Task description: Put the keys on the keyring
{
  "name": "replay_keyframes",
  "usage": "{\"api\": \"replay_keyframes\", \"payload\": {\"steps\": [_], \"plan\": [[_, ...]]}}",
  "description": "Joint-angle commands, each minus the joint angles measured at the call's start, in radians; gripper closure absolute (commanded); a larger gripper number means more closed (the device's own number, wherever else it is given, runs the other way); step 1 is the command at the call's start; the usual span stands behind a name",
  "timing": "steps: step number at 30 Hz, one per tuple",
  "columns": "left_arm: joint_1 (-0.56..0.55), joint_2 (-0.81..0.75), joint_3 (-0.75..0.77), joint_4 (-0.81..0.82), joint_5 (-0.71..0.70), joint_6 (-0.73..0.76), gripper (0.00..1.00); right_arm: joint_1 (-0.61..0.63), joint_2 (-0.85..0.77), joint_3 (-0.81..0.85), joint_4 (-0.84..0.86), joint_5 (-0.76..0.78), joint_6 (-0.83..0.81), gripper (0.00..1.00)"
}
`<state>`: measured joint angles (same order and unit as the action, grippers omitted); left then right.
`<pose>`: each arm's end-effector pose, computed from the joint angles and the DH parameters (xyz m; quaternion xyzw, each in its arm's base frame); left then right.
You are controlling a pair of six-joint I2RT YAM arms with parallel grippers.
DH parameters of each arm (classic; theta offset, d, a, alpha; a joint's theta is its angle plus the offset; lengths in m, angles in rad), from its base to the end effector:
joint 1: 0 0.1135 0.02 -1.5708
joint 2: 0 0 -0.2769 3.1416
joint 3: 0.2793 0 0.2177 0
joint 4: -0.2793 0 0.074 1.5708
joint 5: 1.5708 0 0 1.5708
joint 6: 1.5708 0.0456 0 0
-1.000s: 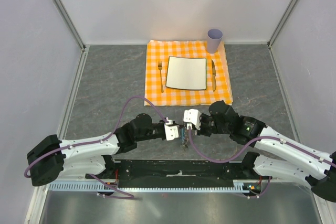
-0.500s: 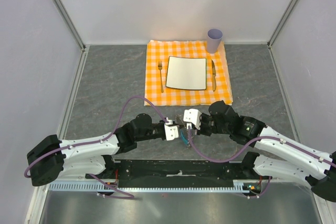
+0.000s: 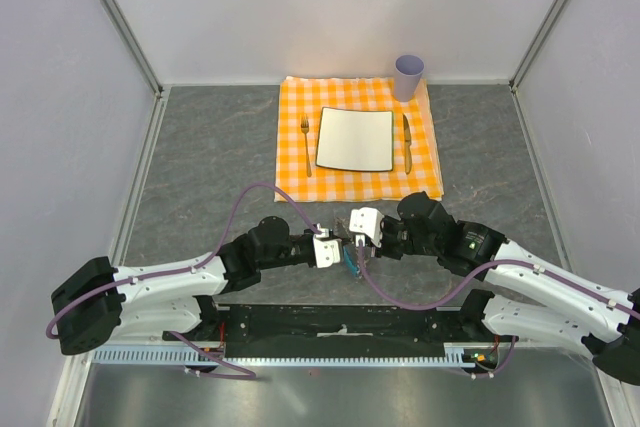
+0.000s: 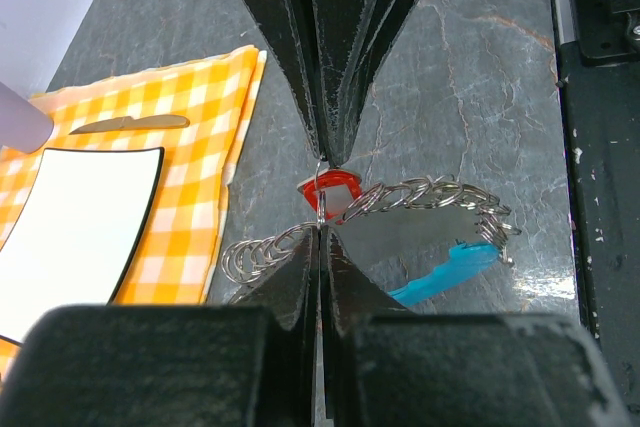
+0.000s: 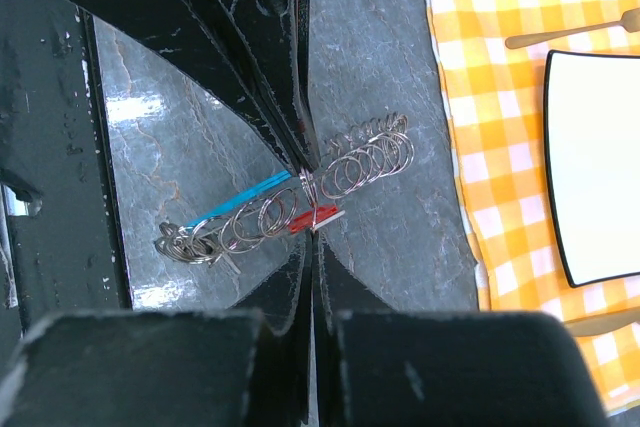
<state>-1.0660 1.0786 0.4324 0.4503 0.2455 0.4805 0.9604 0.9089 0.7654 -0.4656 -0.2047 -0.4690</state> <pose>0.0911 -0.1877 0.2564 0.5914 0.4947 -0.2724 0.5757 0.0857 0.1387 0.2935 -0.6137 0.6352 0.1998 0.4243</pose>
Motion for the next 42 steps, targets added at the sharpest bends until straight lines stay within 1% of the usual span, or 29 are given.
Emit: {"api": "replay_keyframes", "payload": {"steps": [1, 22, 42], "plan": [[0.008, -0.022, 0.008, 0.062, 0.020, -0.034, 0.98, 0.008, -0.005, 0.003, 0.010, -0.012, -0.010, 1.00], [0.008, -0.025, 0.006, 0.076, 0.034, -0.045, 0.98, 0.011, 0.007, 0.006, 0.013, -0.030, -0.008, 1.00], [0.008, -0.028, 0.005, 0.067, 0.017, -0.037, 0.98, 0.012, -0.022, 0.003, -0.002, -0.001, -0.002, 1.00]]}}
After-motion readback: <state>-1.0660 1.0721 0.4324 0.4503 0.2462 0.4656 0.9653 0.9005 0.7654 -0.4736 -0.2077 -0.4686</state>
